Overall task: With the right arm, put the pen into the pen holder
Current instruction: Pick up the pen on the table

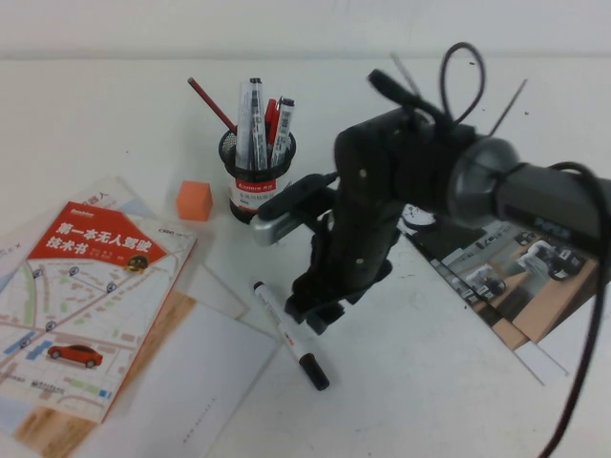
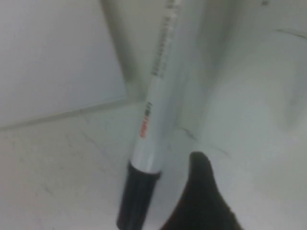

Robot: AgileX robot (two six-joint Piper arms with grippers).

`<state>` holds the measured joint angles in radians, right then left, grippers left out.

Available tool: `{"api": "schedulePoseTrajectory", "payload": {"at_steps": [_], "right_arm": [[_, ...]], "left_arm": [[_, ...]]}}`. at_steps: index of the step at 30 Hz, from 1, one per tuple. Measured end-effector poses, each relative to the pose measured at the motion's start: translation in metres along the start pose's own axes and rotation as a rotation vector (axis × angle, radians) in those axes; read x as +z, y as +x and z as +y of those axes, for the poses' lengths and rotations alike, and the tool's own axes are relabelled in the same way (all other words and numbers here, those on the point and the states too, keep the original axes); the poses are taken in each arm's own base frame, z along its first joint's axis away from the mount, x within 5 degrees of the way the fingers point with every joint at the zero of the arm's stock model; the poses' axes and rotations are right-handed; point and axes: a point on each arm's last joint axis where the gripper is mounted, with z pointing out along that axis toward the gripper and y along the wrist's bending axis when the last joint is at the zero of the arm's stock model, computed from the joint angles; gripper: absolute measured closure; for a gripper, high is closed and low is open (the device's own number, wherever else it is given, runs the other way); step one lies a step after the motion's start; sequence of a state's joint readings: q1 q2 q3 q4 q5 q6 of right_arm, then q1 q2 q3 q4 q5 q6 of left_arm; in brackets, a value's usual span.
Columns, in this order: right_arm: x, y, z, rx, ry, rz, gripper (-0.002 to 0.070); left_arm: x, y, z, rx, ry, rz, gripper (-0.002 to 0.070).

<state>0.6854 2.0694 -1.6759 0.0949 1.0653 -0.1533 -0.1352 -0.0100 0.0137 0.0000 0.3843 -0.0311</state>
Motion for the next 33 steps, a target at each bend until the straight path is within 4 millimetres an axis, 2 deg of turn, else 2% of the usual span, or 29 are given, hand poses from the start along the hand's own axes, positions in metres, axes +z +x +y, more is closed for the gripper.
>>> {"api": "schedulePoseTrajectory", "payload": {"at_steps": [9,15,18,23,24,28,33], "right_arm": [[0.014,-0.024,0.026,-0.072,-0.007,0.015,0.0254],[0.033,-0.027,0.033,-0.08,-0.026,0.05,0.0263],[0.033,-0.028,0.033,-0.08,-0.026,0.049,0.0323],[0.034,-0.028,0.03,-0.062,-0.037,0.047,0.0561],[0.034,-0.028,0.029,-0.049,-0.041,0.046,0.0548],[0.021,-0.031,0.025,-0.015,-0.053,-0.011,0.055],[-0.026,-0.041,0.023,0.009,-0.052,-0.246,0.055]], "left_arm": [[0.0,0.0,0.0,0.0,0.0,0.0,0.0676],[0.0,0.0,0.0,0.0,0.0,0.0,0.0676],[0.0,0.0,0.0,0.0,0.0,0.0,0.0676],[0.0,0.0,0.0,0.0,0.0,0.0,0.0676],[0.0,0.0,0.0,0.0,0.0,0.0,0.0676],[0.0,0.0,0.0,0.0,0.0,0.0,0.0676],[0.0,0.0,0.0,0.0,0.0,0.0,0.0676]]}}
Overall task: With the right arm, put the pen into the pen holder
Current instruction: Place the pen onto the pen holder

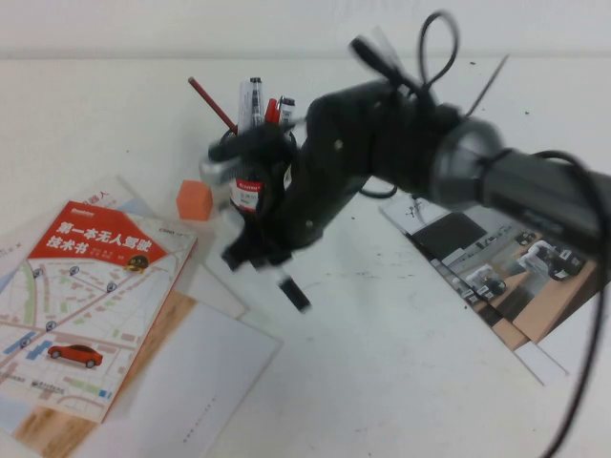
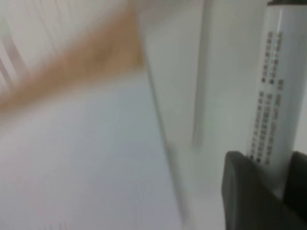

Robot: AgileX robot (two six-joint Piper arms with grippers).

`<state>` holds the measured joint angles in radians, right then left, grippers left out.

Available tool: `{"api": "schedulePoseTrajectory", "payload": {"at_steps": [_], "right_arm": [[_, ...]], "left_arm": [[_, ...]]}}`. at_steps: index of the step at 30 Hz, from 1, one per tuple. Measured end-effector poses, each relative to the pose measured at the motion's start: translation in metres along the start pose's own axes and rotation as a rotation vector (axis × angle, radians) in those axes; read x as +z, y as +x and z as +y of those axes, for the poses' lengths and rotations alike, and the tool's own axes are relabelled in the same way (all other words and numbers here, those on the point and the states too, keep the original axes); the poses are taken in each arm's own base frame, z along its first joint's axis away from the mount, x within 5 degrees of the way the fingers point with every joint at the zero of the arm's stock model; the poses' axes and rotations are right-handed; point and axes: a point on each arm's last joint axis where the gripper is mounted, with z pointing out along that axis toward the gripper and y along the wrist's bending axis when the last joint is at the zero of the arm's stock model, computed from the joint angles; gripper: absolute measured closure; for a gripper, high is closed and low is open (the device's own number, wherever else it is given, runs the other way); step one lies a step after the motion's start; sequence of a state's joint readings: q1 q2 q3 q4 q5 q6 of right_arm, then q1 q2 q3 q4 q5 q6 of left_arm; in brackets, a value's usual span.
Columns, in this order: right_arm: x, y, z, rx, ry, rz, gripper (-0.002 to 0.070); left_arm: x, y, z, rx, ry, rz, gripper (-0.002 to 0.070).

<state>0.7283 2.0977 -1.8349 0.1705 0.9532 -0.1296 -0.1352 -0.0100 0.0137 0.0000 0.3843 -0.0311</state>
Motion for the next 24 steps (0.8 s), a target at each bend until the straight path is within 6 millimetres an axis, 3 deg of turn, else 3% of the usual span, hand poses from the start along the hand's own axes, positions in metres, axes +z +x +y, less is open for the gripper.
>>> {"api": "schedulePoseTrajectory", "payload": {"at_steps": [5,10,15,18,24], "right_arm": [[-0.038,-0.01,0.001,0.023,0.043,-0.367,0.055],[-0.039,-0.003,-0.015,0.143,0.132,-0.639,0.055],[-0.045,-0.017,-0.033,0.119,-0.106,-1.038,0.0551],[-0.039,-0.021,-0.032,0.022,-0.15,-1.111,0.0551],[-0.003,-0.019,-0.048,-0.03,-0.029,-1.079,0.0551]], "left_arm": [[0.0,0.0,0.0,0.0,0.0,0.0,0.0676],[0.0,0.0,0.0,0.0,0.0,0.0,0.0676],[0.0,0.0,0.0,0.0,0.0,0.0,0.0676],[0.0,0.0,0.0,0.0,0.0,0.0,0.0676],[0.0,0.0,0.0,0.0,0.0,0.0,0.0676]]}}
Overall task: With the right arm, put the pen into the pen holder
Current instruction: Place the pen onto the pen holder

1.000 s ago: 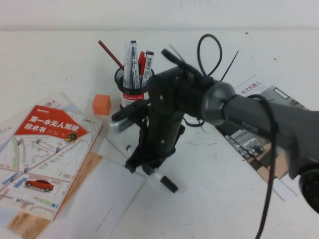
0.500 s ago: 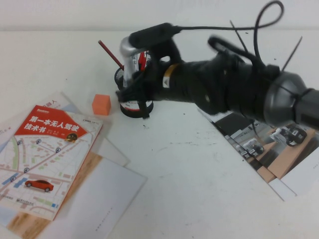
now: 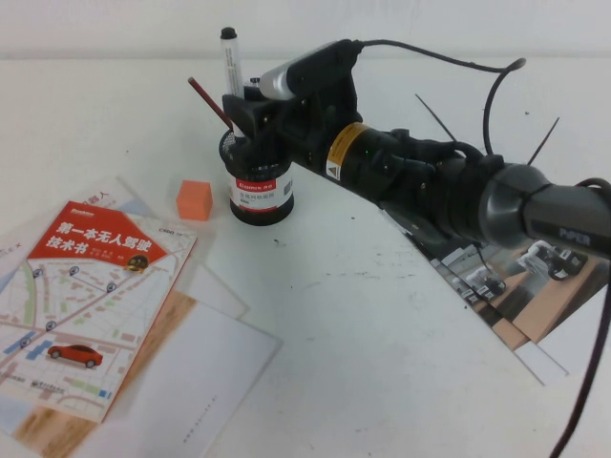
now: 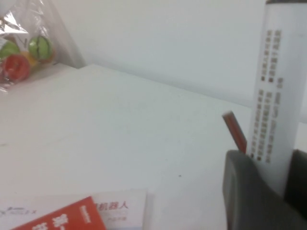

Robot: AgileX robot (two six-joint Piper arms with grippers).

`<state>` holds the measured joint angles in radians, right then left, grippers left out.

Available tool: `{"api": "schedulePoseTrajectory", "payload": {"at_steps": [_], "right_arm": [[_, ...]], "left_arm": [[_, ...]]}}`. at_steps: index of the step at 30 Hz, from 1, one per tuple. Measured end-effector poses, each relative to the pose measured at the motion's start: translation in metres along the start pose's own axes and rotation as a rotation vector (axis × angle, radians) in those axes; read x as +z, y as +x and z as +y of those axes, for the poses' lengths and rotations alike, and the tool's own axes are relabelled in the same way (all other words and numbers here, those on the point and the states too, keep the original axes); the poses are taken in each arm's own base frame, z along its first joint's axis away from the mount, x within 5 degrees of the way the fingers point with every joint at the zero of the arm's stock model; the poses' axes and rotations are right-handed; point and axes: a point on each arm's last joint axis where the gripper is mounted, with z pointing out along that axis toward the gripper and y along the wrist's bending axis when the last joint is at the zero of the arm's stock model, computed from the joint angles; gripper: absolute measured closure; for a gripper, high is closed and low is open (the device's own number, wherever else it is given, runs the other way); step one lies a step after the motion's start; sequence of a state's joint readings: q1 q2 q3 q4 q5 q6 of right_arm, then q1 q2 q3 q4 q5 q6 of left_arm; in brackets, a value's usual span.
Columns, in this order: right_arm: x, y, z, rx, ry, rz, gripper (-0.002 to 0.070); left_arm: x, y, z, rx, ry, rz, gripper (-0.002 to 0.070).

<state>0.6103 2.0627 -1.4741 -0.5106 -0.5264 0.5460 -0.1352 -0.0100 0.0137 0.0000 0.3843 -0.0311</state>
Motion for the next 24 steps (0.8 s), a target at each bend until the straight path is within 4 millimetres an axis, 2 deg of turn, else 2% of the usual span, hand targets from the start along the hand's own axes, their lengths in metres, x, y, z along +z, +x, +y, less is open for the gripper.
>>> {"api": "schedulePoseTrajectory", "payload": {"at_steps": [14,16,21,23,24], "right_arm": [[0.017,0.023,-0.028,-0.004,0.022,-0.042,0.0542],[0.018,0.028,-0.029,-0.001,0.024,-0.036,0.0492],[0.018,0.029,-0.031,0.001,0.026,-0.037,0.0257],[0.017,0.025,-0.03,-0.001,0.025,-0.045,0.0234],[0.015,0.02,-0.029,-0.004,0.024,-0.053,0.0258]], "left_arm": [[0.0,0.0,0.0,0.0,0.0,0.0,0.0676],[0.0,0.0,0.0,0.0,0.0,0.0,0.0676],[0.0,0.0,0.0,0.0,0.0,0.0,0.0676],[0.0,0.0,0.0,0.0,0.0,0.0,0.0676],[0.0,0.0,0.0,0.0,0.0,0.0,0.0676]]}}
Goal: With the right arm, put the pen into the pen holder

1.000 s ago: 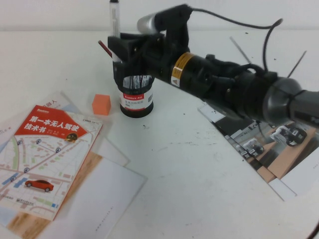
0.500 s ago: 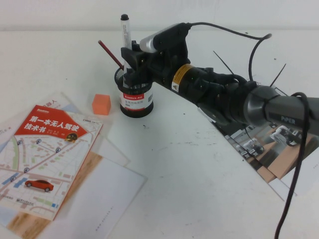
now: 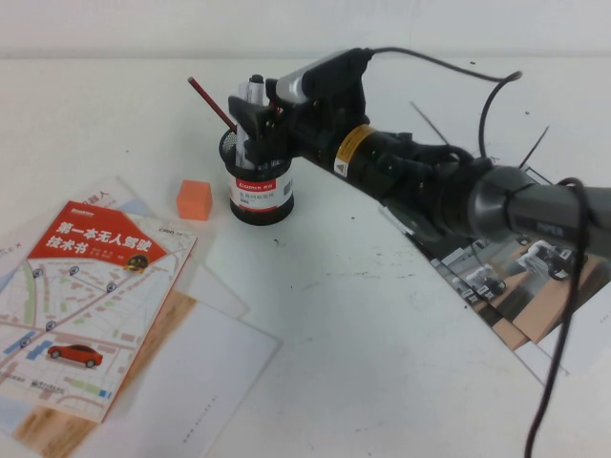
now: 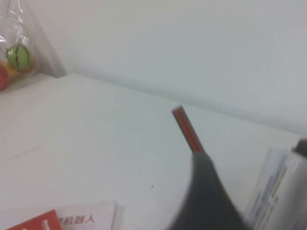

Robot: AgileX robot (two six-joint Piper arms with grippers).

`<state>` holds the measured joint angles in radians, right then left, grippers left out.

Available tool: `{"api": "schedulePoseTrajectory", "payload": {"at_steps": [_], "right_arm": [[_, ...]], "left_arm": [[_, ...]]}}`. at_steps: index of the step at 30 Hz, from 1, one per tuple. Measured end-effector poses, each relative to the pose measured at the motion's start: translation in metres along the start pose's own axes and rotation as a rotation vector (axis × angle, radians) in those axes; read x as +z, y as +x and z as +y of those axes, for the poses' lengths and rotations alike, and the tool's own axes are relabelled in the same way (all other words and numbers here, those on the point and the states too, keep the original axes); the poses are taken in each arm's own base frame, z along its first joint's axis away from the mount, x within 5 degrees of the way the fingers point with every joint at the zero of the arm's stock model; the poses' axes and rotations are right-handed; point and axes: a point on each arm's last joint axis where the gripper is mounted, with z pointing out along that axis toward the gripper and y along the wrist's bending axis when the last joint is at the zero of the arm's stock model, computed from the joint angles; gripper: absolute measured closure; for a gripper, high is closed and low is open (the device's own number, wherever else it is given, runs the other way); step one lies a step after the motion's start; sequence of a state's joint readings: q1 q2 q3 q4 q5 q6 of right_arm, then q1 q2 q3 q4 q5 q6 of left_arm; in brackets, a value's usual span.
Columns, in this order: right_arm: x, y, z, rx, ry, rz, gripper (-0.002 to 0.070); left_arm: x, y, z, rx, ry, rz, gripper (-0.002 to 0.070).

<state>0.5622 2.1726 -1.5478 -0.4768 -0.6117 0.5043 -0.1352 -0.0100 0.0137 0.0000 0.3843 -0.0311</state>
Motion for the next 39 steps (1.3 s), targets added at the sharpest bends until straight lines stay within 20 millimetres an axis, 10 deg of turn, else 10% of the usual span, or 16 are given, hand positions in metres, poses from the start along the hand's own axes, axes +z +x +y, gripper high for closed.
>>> {"api": "schedulePoseTrajectory", "payload": {"at_steps": [5,9,21,39], "right_arm": [[-0.026,-0.037,0.011,-0.028,-0.016,-0.034,0.059],[-0.068,-0.072,0.027,-0.027,-0.024,-0.066,0.0674],[-0.227,-0.106,0.069,-0.152,0.043,0.015,0.0695],[-0.356,-0.061,0.078,-0.162,0.276,0.209,0.0695]], "left_arm": [[0.0,0.0,0.0,0.0,0.0,0.0,0.0676],[0.0,0.0,0.0,0.0,0.0,0.0,0.0676],[0.0,0.0,0.0,0.0,0.0,0.0,0.0676],[0.0,0.0,0.0,0.0,0.0,0.0,0.0676]]}}
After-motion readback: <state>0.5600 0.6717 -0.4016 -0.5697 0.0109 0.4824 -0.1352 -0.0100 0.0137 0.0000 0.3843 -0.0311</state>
